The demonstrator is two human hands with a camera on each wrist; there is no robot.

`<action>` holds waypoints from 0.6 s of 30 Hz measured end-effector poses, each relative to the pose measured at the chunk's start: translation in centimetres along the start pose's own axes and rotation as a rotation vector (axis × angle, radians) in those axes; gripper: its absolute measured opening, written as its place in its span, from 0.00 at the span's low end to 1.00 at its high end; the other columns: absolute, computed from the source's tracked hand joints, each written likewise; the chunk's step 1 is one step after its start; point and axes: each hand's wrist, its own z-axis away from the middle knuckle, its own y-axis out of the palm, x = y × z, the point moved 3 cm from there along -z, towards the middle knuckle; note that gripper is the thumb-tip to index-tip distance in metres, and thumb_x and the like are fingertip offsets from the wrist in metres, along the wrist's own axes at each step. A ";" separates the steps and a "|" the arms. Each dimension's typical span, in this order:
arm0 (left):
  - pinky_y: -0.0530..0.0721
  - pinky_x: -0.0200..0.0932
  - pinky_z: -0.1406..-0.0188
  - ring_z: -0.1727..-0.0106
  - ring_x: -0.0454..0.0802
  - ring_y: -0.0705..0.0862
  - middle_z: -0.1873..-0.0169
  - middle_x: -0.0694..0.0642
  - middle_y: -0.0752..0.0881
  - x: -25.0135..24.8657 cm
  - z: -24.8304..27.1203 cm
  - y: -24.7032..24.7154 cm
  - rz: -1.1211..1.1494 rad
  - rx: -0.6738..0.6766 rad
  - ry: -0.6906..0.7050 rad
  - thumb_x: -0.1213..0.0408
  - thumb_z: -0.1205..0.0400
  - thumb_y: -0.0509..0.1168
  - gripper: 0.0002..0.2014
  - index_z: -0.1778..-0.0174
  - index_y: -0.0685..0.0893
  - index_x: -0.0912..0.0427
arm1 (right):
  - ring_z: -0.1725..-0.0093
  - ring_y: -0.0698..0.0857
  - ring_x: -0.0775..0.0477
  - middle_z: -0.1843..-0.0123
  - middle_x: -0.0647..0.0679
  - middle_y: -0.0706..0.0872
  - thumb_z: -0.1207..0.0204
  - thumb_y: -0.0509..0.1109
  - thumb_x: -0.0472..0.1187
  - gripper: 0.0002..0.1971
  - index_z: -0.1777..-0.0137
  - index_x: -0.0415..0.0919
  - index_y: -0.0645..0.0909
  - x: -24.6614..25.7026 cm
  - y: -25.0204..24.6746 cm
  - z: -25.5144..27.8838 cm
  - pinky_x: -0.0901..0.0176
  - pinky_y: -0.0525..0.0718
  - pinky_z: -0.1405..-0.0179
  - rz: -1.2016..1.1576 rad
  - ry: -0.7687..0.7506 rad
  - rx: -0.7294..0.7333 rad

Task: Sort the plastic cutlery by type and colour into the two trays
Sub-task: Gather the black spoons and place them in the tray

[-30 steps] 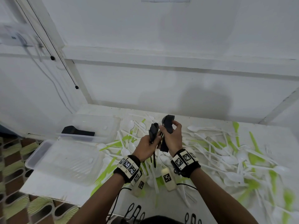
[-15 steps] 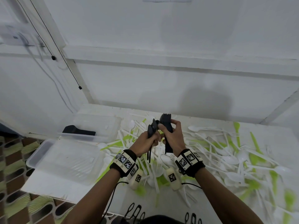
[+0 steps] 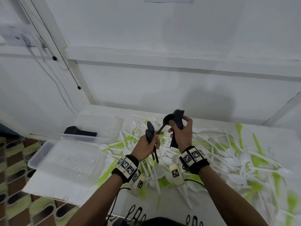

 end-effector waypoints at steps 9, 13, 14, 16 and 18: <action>0.72 0.43 0.69 0.80 0.42 0.74 0.77 0.52 0.80 0.3 -0.6 1.2 -0.269 -0.071 0.024 0.59 0.07 0.55 0.23 0.67 0.81 0.60 | 0.63 0.92 0.47 0.55 0.45 0.92 0.33 0.86 0.50 0.31 0.37 0.55 0.71 -0.6 1.5 1.6 0.47 0.91 0.58 0.104 0.005 -0.046; 0.75 0.47 0.70 0.77 0.44 0.74 0.74 0.51 0.79 0.6 -0.6 1.6 -0.232 0.008 0.004 0.58 0.07 0.56 0.19 0.53 0.83 0.69 | 0.62 0.90 0.46 0.55 0.43 0.91 0.30 0.83 0.46 0.29 0.35 0.56 0.69 -0.9 1.5 1.9 0.56 0.89 0.66 0.177 0.014 -0.050; 0.77 0.48 0.68 0.77 0.44 0.75 0.74 0.50 0.80 0.7 -0.5 1.6 -0.231 0.026 -0.006 0.56 0.08 0.57 0.19 0.52 0.82 0.68 | 0.62 0.90 0.46 0.55 0.44 0.91 0.30 0.82 0.45 0.29 0.35 0.56 0.69 -0.9 1.4 1.9 0.55 0.89 0.64 0.183 0.019 -0.058; 0.80 0.47 0.63 0.76 0.44 0.78 0.76 0.47 0.81 0.6 0.0 1.8 -0.247 0.061 -0.008 0.51 0.08 0.57 0.17 0.47 0.83 0.61 | 0.61 0.89 0.48 0.58 0.47 0.90 0.30 0.81 0.43 0.29 0.35 0.57 0.69 -0.8 1.2 1.5 0.54 0.87 0.58 0.176 0.027 -0.096; 0.82 0.46 0.57 0.74 0.49 0.82 0.80 0.48 0.81 0.6 0.3 1.5 -0.238 0.044 -0.030 0.50 0.07 0.55 0.18 0.47 0.84 0.59 | 0.59 0.92 0.46 0.59 0.48 0.92 0.28 0.81 0.39 0.28 0.35 0.56 0.69 -0.6 1.0 0.8 0.51 0.89 0.53 0.107 0.010 -0.115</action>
